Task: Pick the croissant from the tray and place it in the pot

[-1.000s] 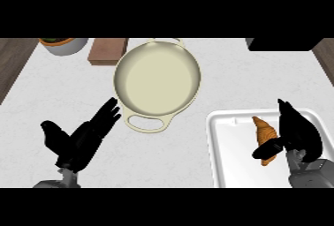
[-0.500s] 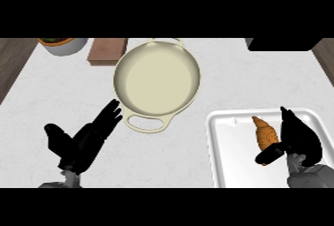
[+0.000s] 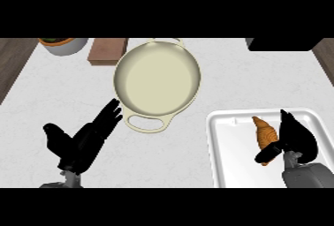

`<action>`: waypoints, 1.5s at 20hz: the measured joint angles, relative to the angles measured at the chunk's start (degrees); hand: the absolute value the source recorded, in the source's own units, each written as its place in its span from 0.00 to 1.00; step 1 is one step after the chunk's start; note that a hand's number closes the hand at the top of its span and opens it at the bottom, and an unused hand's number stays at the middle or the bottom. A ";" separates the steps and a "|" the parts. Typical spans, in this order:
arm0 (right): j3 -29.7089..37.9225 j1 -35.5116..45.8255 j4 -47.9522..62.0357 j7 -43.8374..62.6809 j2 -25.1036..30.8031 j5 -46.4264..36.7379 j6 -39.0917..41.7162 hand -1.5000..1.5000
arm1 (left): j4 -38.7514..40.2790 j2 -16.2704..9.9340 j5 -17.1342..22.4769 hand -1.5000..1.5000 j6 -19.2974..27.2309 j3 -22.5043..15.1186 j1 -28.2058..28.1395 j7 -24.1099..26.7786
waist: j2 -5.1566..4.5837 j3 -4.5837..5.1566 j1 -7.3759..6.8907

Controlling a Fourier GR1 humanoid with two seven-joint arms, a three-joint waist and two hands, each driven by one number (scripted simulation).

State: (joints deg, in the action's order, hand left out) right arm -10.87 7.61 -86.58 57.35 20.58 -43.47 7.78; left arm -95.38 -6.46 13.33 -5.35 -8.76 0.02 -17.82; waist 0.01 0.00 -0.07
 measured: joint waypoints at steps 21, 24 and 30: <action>5.28 2.14 10.37 -15.79 -4.20 -5.84 -2.99 1.00 | 0.07 1.55 -1.15 0.50 -2.85 2.70 -0.28 -0.67 | 0.21 0.36 0.08; 1.90 1.35 8.19 -16.83 -6.26 -6.74 -2.01 1.00 | 0.89 2.02 -1.79 0.50 -2.66 2.46 -0.24 -0.08 | 0.26 0.44 0.14; -9.02 0.77 3.15 -18.27 -12.93 -7.87 2.44 1.00 | 1.02 2.42 -2.67 0.50 -2.44 1.92 -0.87 0.57 | 0.16 0.15 -0.11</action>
State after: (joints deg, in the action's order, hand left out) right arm -19.89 8.38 -83.43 39.08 7.65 -51.34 10.21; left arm -94.36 -4.04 10.66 -7.80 -6.84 -0.85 -17.25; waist 0.18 0.15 -0.18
